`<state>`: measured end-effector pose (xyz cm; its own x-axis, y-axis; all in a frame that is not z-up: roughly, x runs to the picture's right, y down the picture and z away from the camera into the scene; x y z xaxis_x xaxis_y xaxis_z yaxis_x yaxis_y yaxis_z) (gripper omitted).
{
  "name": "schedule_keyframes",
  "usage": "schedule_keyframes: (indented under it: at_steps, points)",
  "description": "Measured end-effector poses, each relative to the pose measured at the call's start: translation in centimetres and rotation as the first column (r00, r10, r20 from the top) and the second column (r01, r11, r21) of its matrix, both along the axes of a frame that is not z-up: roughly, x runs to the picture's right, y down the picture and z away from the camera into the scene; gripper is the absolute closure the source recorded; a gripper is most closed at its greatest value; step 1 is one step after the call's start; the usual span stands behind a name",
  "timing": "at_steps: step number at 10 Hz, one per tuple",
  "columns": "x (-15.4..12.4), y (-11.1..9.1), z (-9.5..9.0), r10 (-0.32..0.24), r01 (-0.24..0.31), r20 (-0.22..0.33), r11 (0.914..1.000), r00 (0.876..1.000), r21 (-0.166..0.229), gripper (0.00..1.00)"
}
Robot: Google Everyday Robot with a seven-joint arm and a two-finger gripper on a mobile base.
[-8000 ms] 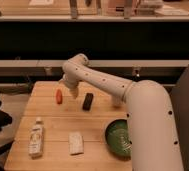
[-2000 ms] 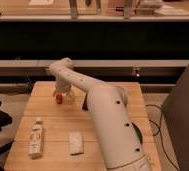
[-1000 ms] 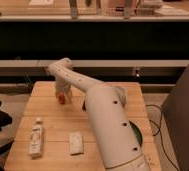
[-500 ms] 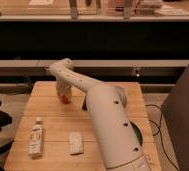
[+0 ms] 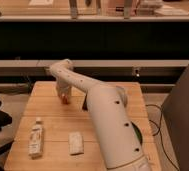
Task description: Drag the pepper across the table
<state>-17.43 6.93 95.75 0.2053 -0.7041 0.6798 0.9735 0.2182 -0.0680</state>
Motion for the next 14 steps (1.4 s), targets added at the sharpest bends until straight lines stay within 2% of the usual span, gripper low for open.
schedule_keyframes:
  at_steps: [3, 7, 9, 11, 14]
  points:
    - [0.7, 0.3, -0.3, -0.003, 0.003, 0.005, 1.0000, 1.000, -0.007, 1.00]
    - [2.1, 1.5, -1.5, -0.049, 0.049, 0.026, 0.9985, 0.998, -0.024, 1.00]
    - [2.2, 1.8, -1.9, -0.045, 0.046, 0.032, 0.9985, 0.998, -0.029, 1.00]
    - [3.7, 1.9, -2.1, -0.051, 0.053, 0.029, 0.9980, 0.998, -0.036, 1.00]
    - [3.8, 2.6, -3.0, -0.067, 0.068, 0.037, 0.9965, 0.997, -0.048, 1.00]
